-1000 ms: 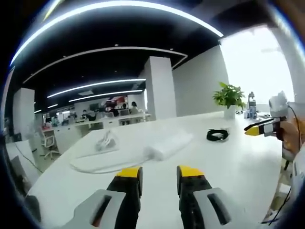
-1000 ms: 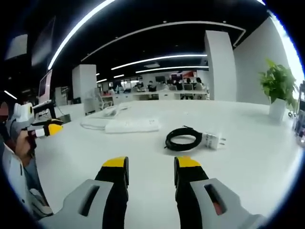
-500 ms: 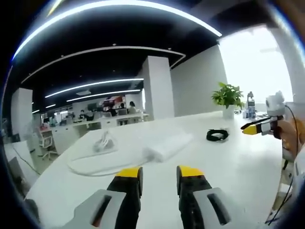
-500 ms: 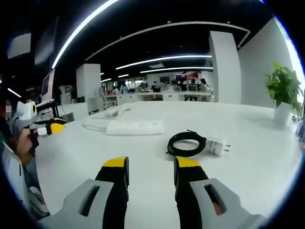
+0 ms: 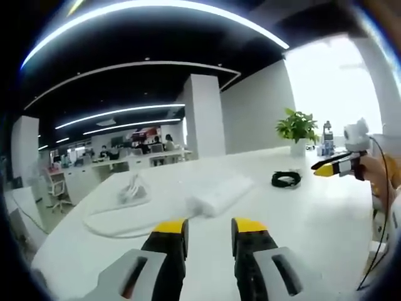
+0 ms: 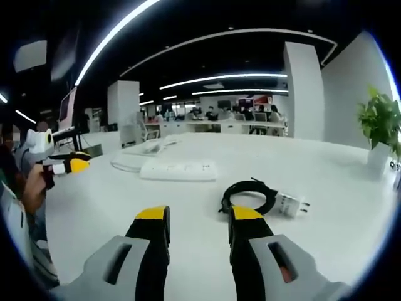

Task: Straighten the power strip on the desk, plug the charger into it

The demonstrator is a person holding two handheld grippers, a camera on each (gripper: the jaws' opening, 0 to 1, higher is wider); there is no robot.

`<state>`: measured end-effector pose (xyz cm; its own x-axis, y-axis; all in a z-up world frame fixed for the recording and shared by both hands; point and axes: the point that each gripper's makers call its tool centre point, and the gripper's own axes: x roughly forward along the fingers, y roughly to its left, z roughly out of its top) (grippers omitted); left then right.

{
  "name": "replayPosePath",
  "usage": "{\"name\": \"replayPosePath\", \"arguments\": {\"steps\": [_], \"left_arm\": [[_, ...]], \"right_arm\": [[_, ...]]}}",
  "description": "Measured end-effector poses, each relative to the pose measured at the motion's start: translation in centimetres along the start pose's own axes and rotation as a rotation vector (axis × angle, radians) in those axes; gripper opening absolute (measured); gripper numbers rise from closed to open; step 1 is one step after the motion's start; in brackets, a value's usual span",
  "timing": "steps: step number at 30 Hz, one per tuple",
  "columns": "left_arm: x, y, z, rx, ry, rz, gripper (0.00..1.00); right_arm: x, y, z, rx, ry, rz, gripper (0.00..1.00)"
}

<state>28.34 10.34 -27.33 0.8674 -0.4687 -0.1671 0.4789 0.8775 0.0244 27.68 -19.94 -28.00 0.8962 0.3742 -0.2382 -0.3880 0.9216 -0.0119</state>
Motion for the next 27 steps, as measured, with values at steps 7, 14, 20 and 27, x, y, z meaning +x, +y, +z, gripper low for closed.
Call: {"name": "replayPosePath", "arguments": {"steps": [7,14,20,27], "left_arm": [[0.6,0.2,0.1,0.013,0.004,-0.01,0.27],[1.3,0.5,0.2,0.005,0.004,-0.022,0.27],[1.7,0.5,0.2,0.013,0.012,-0.031,0.27],[2.3,0.5,0.5,0.027,0.012,-0.045,0.26]], "right_arm": [[1.1,0.1,0.2,-0.013,0.011,0.034,0.37],[2.2,-0.1,0.6,-0.026,0.013,0.056,0.36],[2.8,0.0,0.7,-0.052,0.025,0.066,0.36],[3.6,-0.4,1.1,-0.069,0.025,0.073,0.36]]}}
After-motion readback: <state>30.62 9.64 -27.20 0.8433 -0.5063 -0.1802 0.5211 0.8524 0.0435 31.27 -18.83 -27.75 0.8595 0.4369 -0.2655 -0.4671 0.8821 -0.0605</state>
